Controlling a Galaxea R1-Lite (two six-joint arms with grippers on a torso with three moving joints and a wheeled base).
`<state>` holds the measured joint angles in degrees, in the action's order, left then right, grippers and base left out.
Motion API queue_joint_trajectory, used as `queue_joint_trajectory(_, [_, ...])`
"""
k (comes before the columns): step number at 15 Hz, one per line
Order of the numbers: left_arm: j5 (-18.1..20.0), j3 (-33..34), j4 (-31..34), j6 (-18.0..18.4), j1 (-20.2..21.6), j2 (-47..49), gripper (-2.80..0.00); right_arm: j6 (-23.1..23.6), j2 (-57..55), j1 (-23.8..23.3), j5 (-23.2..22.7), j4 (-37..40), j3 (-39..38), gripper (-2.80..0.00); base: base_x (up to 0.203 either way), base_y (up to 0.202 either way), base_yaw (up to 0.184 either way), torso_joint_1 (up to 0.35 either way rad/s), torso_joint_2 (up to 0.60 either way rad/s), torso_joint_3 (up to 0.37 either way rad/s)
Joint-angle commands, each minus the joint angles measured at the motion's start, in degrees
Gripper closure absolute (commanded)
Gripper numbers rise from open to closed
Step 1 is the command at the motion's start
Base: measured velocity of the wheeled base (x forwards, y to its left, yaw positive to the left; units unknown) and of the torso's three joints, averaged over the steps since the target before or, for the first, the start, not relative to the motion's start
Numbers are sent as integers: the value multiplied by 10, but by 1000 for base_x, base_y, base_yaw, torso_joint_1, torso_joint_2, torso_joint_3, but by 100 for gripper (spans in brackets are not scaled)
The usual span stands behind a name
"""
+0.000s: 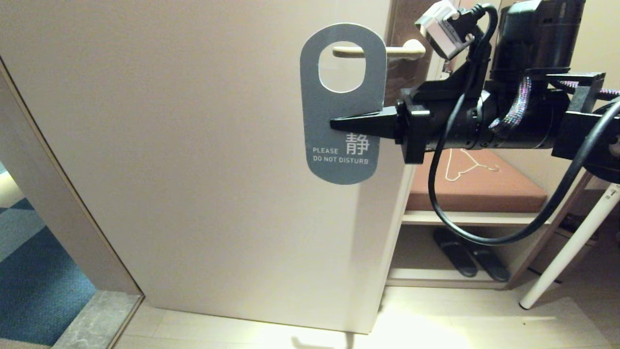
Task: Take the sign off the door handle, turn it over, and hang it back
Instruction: Hand it to the other hand
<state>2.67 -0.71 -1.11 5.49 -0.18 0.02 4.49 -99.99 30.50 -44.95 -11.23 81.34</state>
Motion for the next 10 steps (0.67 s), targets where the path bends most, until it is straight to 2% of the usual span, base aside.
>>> queue_joint_trajectory(1, [11, -25, 3, -1, 0, 2, 0, -1, -9, 1, -6, -13, -17, 0, 0, 0, 0, 0, 0, 0])
queue_joint_trajectory(4, [46, -103, 16, -6, -1, 73, 0, -1, -9, -2, -30, -13, -16, 0, 0, 0, 0, 0, 0, 0])
queue_joint_trajectory(6, [63, -168, 16, -24, -17, 144, 0, -1, -8, -6, -36, -14, -14, 0, 0, 0, 0, 0, 0, 0])
queue_joint_trajectory(7, [70, -204, 16, -38, -44, 180, 0, -1, -9, -7, -44, -14, -10, 0, 0, 0, 0, 0, 0, 0])
queue_joint_trajectory(10, [77, -273, 17, -63, -185, 253, 0, -5, -9, -16, -75, -14, 5, 0, 0, 0, 0, 0, 0, 0])
